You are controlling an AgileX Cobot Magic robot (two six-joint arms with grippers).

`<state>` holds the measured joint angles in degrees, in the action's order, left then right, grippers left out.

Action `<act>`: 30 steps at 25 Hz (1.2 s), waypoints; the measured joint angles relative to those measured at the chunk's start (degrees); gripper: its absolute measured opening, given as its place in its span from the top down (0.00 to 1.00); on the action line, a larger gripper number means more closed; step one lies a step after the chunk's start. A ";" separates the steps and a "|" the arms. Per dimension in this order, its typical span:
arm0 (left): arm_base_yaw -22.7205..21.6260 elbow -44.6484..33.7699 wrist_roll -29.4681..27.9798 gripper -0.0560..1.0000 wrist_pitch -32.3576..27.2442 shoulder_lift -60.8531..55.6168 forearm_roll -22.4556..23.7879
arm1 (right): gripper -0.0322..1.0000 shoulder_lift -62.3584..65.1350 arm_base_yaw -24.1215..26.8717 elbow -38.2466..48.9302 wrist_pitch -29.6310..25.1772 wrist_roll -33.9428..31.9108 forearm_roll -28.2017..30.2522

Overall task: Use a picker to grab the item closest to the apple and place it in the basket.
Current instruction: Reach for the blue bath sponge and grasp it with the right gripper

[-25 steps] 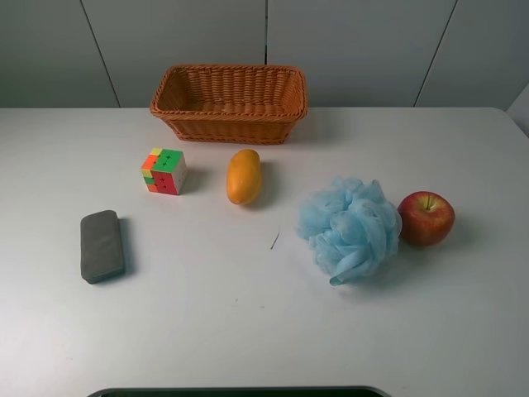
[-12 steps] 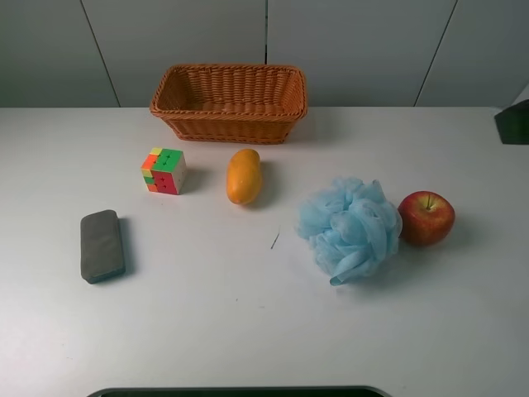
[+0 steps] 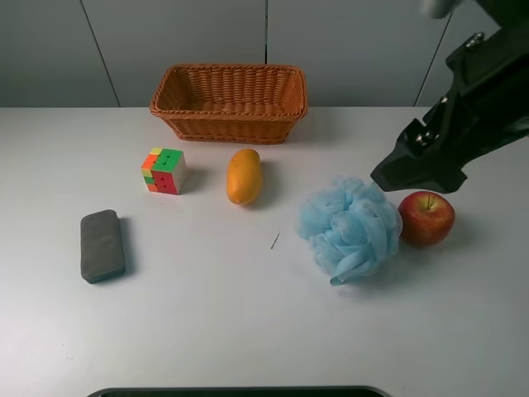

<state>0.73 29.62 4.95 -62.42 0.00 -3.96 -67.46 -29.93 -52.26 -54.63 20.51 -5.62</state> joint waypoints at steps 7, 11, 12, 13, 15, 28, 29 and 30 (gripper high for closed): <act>0.00 0.00 0.00 0.25 0.00 0.00 0.00 | 0.29 -11.59 0.00 -0.04 5.47 5.14 -4.02; 0.00 0.00 0.00 0.25 0.00 0.00 0.00 | 0.29 -18.33 0.00 -0.13 8.21 5.52 -3.99; 0.00 0.00 0.00 0.25 0.00 0.00 0.00 | 0.29 -19.78 0.00 -0.13 8.61 5.52 -3.88; 0.00 0.00 0.00 0.25 0.00 0.00 0.00 | 0.29 -21.47 0.00 -0.25 8.75 5.52 -3.45; 0.00 0.00 0.00 0.25 0.00 0.00 0.00 | 0.29 -24.49 0.00 -0.70 9.01 5.06 -2.27; 0.00 0.00 0.00 0.25 0.00 0.00 0.00 | 0.29 -42.05 0.00 -3.63 12.21 4.01 1.83; 0.00 0.00 0.00 0.25 0.00 0.00 0.00 | 0.29 -43.03 0.00 -3.63 12.31 3.88 1.83; 0.00 0.00 0.00 0.25 0.00 0.00 0.00 | 0.29 -43.56 0.00 -3.63 12.42 3.88 1.83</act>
<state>0.73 29.62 4.95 -62.42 0.00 -3.96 -111.01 -29.93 -55.89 -42.21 24.40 -3.79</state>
